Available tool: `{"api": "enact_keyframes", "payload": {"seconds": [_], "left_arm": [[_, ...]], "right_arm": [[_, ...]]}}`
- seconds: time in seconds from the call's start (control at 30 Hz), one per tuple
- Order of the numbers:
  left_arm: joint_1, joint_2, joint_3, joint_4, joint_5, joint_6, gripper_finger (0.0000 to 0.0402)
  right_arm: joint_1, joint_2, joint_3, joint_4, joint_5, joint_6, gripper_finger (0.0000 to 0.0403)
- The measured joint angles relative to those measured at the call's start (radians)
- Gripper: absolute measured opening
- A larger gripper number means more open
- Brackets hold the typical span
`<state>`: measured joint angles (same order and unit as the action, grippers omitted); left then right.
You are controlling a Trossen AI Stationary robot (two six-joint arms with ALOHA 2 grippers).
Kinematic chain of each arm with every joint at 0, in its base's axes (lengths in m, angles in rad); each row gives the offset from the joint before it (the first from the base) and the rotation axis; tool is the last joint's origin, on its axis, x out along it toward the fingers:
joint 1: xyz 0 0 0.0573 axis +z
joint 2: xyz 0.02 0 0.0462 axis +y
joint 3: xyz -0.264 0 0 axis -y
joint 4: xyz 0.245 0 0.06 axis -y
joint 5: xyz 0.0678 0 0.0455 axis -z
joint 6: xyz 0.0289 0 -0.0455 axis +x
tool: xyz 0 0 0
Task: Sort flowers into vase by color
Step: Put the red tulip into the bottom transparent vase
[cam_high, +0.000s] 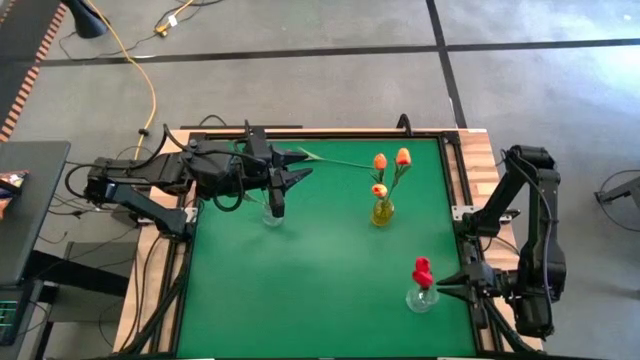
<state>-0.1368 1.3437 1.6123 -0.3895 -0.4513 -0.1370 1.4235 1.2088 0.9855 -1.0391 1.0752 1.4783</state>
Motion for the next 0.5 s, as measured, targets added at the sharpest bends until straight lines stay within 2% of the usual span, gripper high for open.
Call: {"api": "enact_keyframes", "payload": {"seconds": [0.27, 0.5], "left_arm": [[0.000, 0.000, 0.000, -0.001, -0.001, 0.006, 0.0144], [0.000, 0.000, 0.000, -0.001, -0.001, 0.039, 0.0144]], "right_arm": [[0.000, -0.040, 0.011, -0.002, -0.033, 0.039, 0.0134], [-0.034, -0.162, 0.052, -0.007, -0.039, 0.036, 0.0159]]}}
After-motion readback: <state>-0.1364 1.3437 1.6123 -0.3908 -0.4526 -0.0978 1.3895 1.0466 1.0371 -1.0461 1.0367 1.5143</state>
